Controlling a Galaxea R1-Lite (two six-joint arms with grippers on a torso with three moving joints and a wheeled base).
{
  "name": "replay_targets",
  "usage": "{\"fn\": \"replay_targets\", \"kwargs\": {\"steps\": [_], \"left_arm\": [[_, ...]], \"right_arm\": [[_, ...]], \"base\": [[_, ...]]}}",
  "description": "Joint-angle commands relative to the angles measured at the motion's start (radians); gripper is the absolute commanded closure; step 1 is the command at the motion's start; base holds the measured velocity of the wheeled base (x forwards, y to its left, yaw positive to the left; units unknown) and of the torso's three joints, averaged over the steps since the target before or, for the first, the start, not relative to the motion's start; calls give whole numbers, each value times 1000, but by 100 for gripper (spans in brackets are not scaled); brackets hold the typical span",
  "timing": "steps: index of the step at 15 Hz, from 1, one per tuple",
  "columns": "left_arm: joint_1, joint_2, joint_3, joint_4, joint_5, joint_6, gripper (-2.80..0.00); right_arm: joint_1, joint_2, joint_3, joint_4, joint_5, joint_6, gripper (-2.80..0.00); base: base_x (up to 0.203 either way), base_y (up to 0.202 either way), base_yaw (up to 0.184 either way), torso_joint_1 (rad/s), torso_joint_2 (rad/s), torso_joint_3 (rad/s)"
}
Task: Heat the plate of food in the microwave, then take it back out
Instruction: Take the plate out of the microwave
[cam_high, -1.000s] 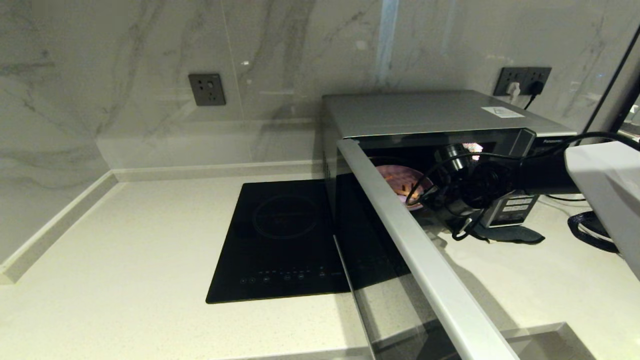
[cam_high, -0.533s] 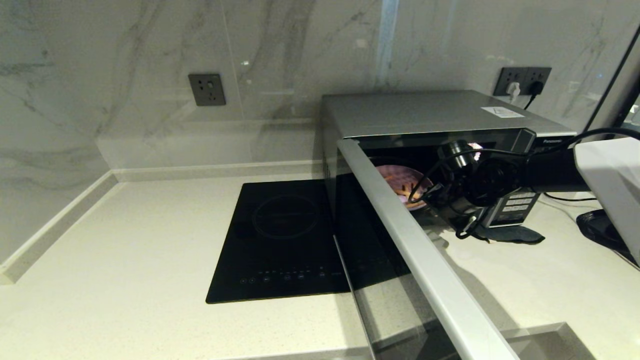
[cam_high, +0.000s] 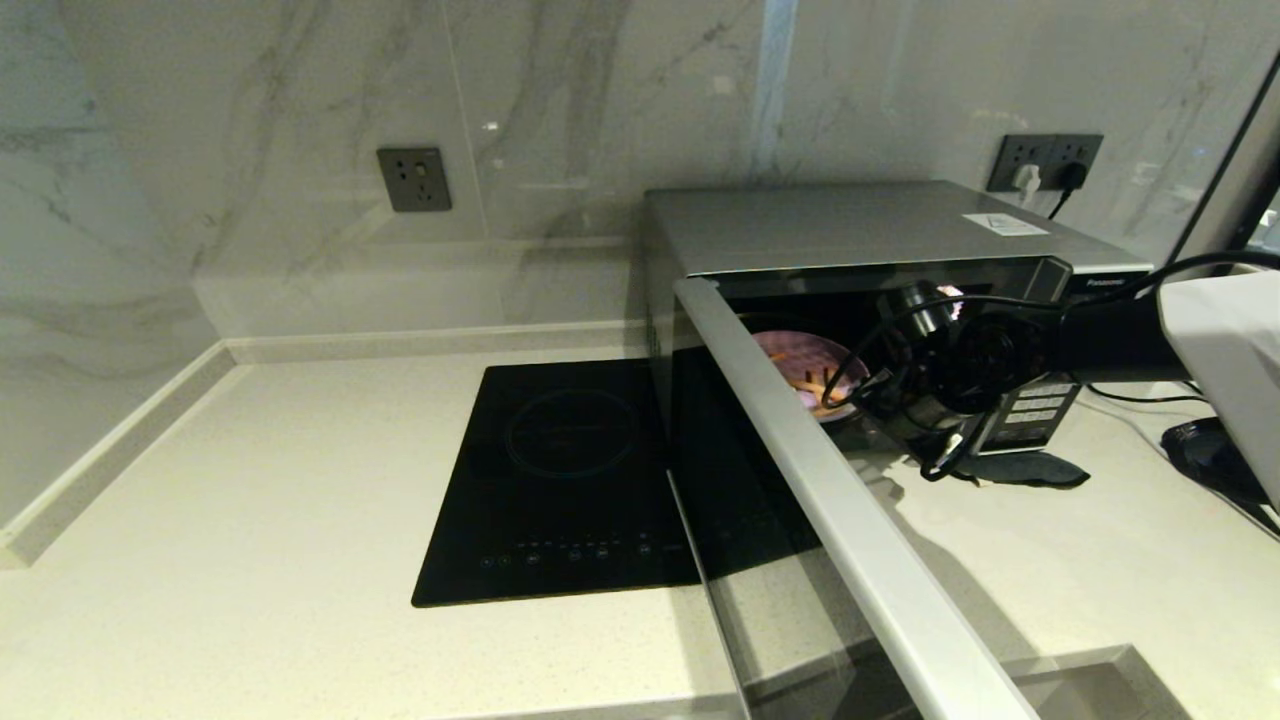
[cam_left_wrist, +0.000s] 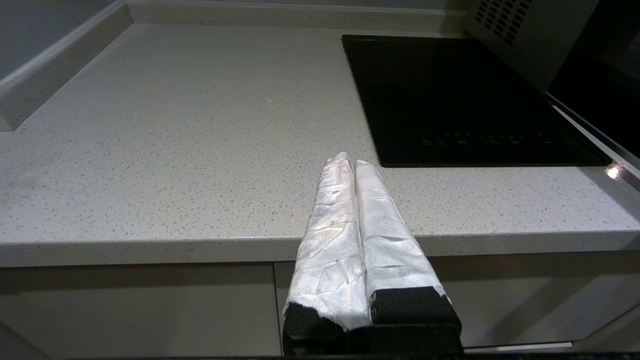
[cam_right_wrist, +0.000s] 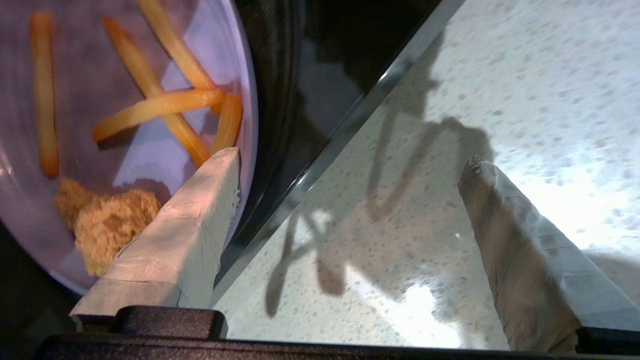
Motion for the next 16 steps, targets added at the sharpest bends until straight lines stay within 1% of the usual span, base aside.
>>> {"fn": "replay_targets", "kwargs": {"steps": [1, 13, 16], "left_arm": [[0, 2, 0, 0, 0, -1, 0], [0, 2, 0, 0, 0, -1, 0], [0, 2, 0, 0, 0, -1, 0]], "right_arm": [[5, -4, -2, 4, -19, 5, -280], [9, -16, 7, 41, -26, 19, -280], [9, -19, 9, 45, -47, 19, -280]], "base": [[0, 0, 0, 0, 0, 0], [0, 0, 0, 0, 0, 0], [0, 0, 0, 0, 0, 0]]}}
